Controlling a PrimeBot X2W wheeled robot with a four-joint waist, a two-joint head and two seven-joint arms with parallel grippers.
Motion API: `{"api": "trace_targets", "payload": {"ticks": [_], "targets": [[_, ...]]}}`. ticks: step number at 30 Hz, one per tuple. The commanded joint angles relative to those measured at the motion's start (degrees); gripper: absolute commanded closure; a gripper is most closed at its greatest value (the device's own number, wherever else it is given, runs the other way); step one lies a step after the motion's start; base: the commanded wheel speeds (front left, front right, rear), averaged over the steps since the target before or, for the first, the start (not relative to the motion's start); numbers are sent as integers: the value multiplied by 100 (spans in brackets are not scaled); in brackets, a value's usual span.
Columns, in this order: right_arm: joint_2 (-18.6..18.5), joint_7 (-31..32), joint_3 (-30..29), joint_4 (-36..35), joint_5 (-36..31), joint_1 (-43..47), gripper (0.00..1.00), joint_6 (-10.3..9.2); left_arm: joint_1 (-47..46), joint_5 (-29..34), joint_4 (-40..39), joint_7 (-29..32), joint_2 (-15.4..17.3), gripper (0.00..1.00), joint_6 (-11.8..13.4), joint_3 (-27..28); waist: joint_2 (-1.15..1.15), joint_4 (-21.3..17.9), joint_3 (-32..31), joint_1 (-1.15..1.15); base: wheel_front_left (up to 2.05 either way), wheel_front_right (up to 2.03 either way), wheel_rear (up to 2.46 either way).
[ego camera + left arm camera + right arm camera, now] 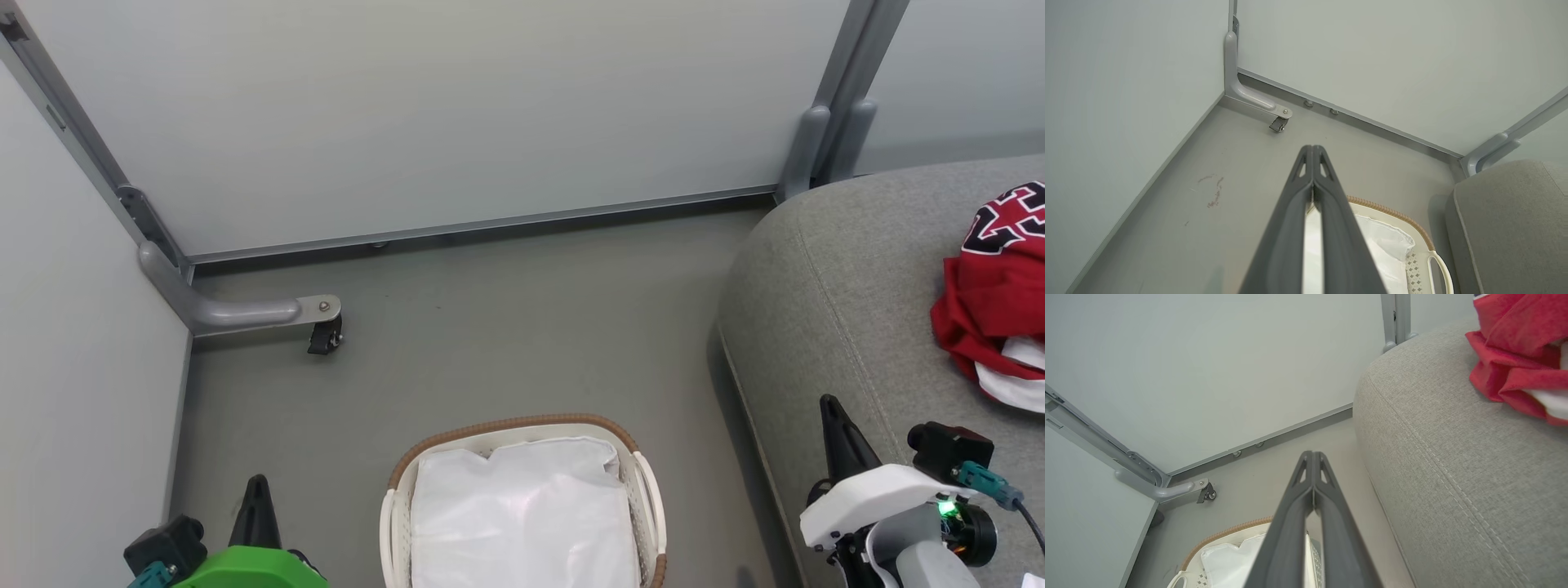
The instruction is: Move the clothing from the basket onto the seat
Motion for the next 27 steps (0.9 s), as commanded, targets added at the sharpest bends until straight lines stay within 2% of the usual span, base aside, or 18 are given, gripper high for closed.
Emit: {"api": "trace_targets", "payload": {"ticks": [1, 27], "targets": [[-40, 55, -25, -145, 266, -33, 100, -1, -114, -235, -142, 61, 18, 100, -38, 46, 0, 0, -2, 0, 0, 0, 0], [-64, 630, -127, -544, 2499, 67, 100, -2, -237, -2291, -549, 640, 32, 100, -185, 274, 0, 3, -29, 0, 0, 0, 0]]}}
